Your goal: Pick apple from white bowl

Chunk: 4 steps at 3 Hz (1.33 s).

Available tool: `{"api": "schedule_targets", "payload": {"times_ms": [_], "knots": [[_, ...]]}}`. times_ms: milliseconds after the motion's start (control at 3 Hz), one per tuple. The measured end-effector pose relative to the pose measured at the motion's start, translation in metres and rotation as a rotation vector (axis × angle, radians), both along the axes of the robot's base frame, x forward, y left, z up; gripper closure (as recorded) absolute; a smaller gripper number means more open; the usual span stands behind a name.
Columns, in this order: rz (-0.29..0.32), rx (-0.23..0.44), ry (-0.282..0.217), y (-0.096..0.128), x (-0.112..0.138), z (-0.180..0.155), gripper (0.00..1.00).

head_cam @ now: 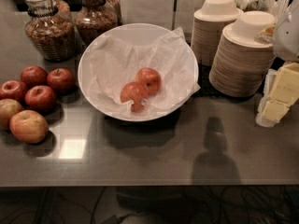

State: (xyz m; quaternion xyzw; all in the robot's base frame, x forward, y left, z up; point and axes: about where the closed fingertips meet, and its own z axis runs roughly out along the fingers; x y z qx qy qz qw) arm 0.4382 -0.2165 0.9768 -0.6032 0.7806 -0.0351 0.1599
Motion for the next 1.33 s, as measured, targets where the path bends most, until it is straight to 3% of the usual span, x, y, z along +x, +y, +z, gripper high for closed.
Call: {"api": "schedule_targets", "payload": {"times_ms": [667,1000,1333], "knots": [[0.017,0.001,-0.015,0.004,0.003,0.003,0.00],[0.069,0.002,-0.029,0.023,0.023,0.008,0.00],[0.069,0.002,-0.029,0.023,0.023,0.008,0.00]]}}
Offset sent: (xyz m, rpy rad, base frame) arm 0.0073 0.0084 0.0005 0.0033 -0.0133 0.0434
